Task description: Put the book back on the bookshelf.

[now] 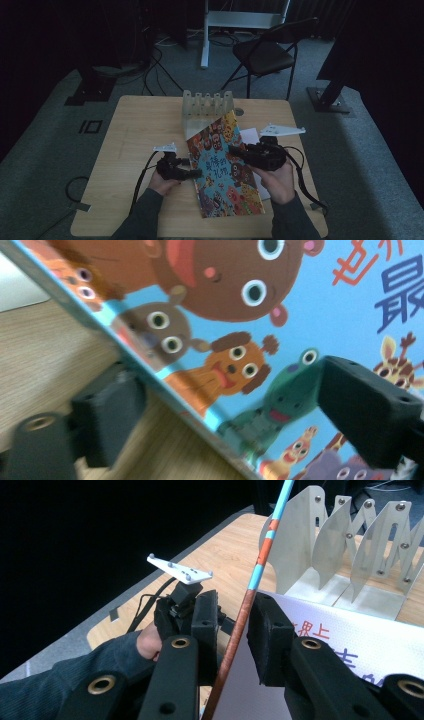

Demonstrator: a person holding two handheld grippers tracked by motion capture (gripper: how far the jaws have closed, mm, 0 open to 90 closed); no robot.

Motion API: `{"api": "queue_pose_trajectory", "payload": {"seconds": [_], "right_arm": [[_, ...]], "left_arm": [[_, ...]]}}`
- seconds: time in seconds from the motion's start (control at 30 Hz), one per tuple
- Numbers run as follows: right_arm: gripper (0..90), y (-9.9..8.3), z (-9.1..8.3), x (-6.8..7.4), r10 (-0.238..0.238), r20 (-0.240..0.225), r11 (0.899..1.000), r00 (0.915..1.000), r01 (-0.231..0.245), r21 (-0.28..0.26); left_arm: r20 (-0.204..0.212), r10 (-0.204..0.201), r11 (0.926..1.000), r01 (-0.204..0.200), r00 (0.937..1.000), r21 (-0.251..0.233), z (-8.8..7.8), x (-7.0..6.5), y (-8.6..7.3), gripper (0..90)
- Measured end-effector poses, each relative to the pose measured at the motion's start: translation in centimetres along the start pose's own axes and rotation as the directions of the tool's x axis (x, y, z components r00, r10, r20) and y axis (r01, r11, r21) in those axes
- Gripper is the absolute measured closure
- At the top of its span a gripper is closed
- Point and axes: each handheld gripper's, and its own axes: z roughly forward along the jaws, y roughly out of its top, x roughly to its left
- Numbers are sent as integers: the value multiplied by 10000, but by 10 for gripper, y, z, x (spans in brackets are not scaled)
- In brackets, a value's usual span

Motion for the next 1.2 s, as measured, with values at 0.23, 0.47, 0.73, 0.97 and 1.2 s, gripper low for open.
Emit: {"api": "queue_pose_trajectory", "payload": {"seconds": [0.23,0.47,0.73,0.97,1.2], "right_arm": [[739,-3,-9,-7,-133,-15,9999,9999,132,-31],[766,-6,-21,-15,-888,227,9925,9958,865,866],[760,-3,-28,-33,-900,9,9896,9959,893,1126],[725,-9,-13,-40,-1334,-730,9732,9884,1446,1786],[593,-13,-13,-50,-1523,-379,9760,9876,1563,1518]], "left_arm": [[-838,309,9991,-332,9960,-258,-3,-10,2,193],[-1373,603,9966,-673,9887,-471,-9,-19,7,324],[-1936,857,9891,-1069,9773,-1017,-22,-27,16,398],[-2460,1497,9718,-1883,9576,-1417,-32,-44,27,529],[-2843,1654,9572,-2232,9444,-1844,-44,-50,27,624]]}}
